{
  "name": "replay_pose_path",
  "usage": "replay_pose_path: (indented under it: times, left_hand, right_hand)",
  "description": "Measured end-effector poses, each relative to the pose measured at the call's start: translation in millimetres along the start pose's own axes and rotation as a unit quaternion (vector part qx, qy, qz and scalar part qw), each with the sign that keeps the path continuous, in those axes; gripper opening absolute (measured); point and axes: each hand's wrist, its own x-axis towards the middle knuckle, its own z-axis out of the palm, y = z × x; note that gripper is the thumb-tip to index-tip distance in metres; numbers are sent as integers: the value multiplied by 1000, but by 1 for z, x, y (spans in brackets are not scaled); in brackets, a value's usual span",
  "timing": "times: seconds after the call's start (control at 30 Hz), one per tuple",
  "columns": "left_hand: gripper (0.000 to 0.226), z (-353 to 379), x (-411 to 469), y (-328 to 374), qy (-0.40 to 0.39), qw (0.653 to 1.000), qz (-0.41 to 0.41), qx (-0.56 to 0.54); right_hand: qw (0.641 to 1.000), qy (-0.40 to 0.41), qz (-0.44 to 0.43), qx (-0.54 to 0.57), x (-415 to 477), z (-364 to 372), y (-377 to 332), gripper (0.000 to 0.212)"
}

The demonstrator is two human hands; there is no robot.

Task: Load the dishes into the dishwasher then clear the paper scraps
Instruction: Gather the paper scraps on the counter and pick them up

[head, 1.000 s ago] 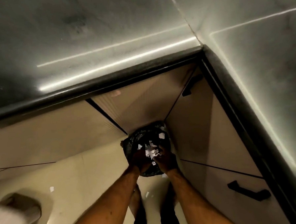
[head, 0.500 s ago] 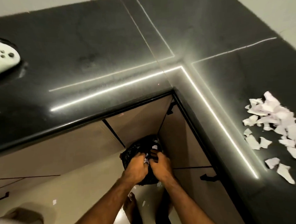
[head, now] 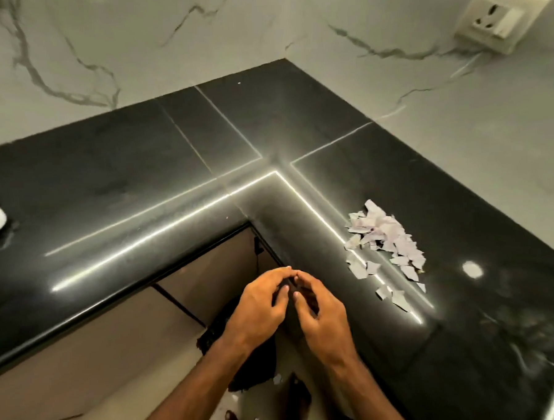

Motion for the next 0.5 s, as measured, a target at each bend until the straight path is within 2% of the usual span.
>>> replay_pose_path:
  times: [0.13, 0.33, 0.5]
  left_hand:
    - [44, 23, 38, 36, -71, 996, 27, 53]
    - [75, 68, 72, 77, -217, 961, 9, 173]
    - [76, 90, 80, 107, -278, 925, 10, 260]
  right_hand:
    - [997, 64, -12, -32, 1, -51, 1, 38]
    - [993, 93, 24, -70, -2, -102, 22, 45]
    - [990, 119, 20, -79, 6, -137, 42, 43]
